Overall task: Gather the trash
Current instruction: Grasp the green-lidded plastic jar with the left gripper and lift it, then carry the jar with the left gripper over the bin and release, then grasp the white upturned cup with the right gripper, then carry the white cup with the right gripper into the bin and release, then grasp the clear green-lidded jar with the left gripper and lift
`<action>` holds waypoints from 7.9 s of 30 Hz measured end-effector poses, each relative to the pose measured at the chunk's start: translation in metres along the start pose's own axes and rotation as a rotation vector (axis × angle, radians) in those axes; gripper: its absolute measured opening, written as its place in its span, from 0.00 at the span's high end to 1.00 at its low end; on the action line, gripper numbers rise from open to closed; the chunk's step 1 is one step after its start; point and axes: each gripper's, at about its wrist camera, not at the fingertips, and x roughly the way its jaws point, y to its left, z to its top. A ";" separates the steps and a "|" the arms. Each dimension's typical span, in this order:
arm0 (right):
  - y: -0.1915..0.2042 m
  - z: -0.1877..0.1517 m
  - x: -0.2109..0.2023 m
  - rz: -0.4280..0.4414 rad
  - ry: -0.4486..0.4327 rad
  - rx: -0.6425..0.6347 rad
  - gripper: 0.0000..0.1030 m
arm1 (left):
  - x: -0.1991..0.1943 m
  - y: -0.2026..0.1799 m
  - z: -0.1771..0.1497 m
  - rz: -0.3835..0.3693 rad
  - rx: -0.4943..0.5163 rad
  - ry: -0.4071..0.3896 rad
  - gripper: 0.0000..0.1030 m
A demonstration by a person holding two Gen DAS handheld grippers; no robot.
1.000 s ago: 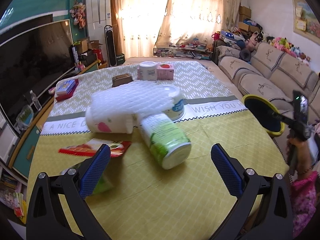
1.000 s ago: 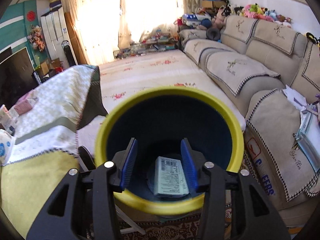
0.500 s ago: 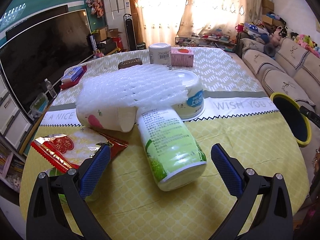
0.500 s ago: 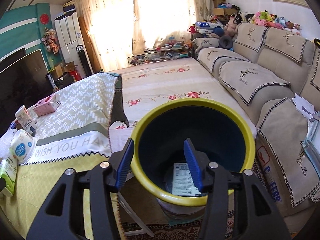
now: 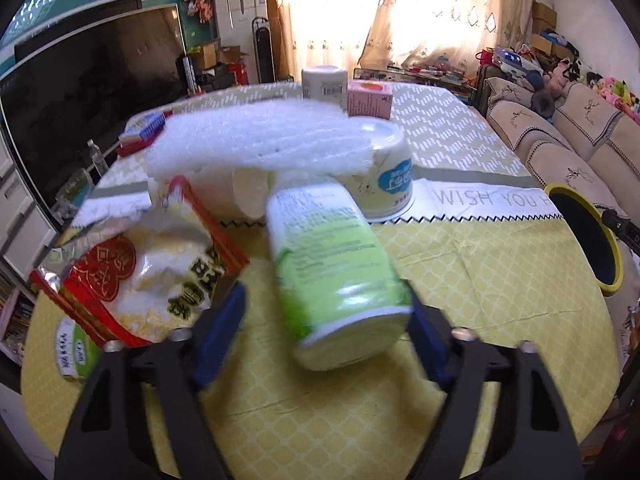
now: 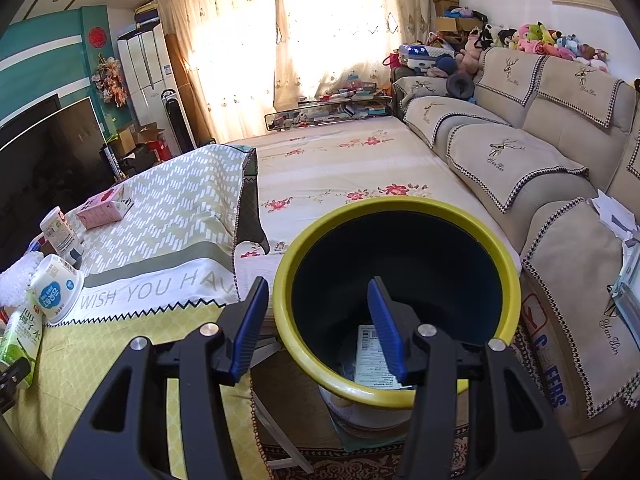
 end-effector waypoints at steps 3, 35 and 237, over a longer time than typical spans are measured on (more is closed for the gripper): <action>0.000 0.000 -0.001 0.004 -0.003 0.001 0.52 | 0.001 0.003 -0.002 -0.004 -0.004 -0.003 0.47; 0.014 0.005 -0.022 0.056 -0.032 -0.012 0.52 | -0.086 0.054 0.041 0.015 -0.001 -0.324 0.50; 0.112 0.006 -0.010 0.212 -0.070 -0.096 0.19 | -0.021 0.132 -0.041 0.029 -0.226 -0.003 0.25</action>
